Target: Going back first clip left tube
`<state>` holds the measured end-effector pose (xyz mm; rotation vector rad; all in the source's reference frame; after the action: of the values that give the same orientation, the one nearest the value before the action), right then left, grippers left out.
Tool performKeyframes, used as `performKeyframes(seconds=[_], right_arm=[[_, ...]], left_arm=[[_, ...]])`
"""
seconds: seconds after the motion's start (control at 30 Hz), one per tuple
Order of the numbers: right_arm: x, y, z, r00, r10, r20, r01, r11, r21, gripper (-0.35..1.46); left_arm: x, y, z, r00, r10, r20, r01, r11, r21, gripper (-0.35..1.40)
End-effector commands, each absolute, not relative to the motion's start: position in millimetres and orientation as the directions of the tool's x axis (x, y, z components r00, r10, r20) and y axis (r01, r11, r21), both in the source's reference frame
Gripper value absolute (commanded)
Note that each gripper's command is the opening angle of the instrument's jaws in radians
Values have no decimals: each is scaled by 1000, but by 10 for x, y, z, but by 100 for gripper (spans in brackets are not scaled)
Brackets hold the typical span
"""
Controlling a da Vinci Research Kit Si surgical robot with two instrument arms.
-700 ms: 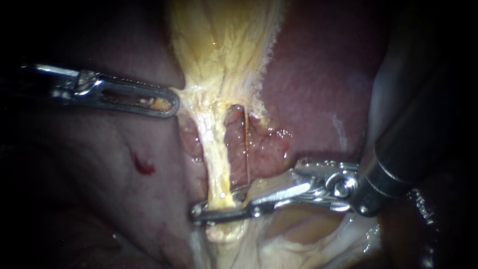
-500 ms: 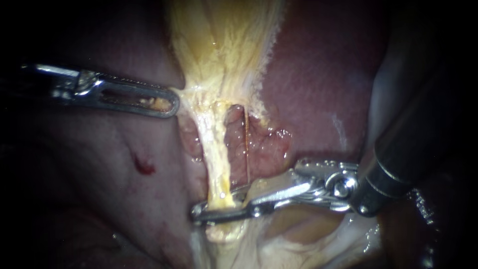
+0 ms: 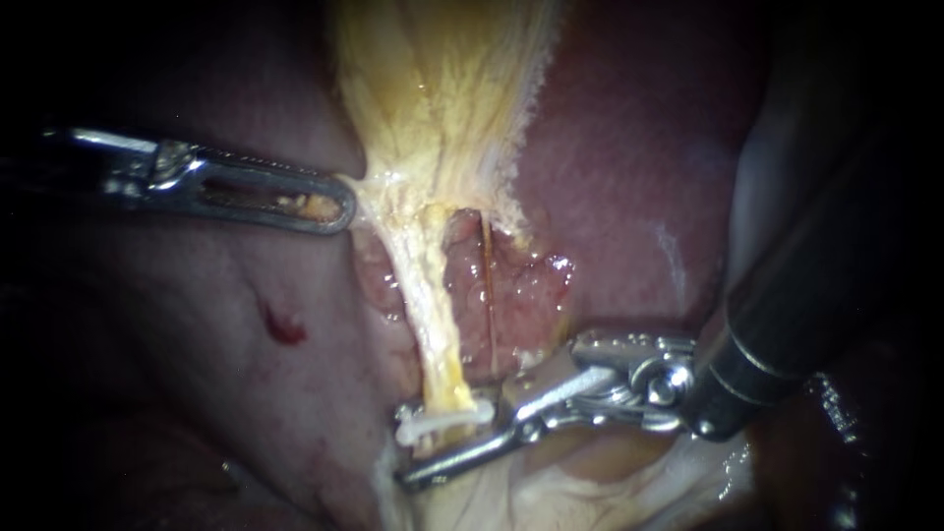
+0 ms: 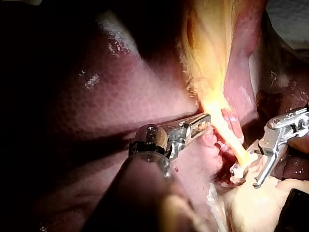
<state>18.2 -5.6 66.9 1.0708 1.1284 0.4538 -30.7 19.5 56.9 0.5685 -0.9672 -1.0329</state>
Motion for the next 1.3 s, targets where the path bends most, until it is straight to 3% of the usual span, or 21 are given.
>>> performKeyframes(seconds=[0.03, 0.43, 0.87, 1.3], right_arm=[[181, -55, 671, 404, 759, -511, 202, 472, 859, 50], [186, -33, 700, 319, 641, -698, 183, 681, 709, 50], [137, -19, 690, 286, 552, -784, 190, 769, 611, 50], [62, 12, 657, 263, 505, -822, 140, 823, 550, 50]], left_arm=[[-307, 195, 569, 179, -902, 393, 451, 430, 782, -35], [-307, 194, 568, 178, -902, 393, 451, 430, 782, -35], [-306, 194, 567, 178, -902, 393, 451, 430, 782, -35], [-306, 193, 567, 178, -902, 393, 451, 430, 782, -35]])
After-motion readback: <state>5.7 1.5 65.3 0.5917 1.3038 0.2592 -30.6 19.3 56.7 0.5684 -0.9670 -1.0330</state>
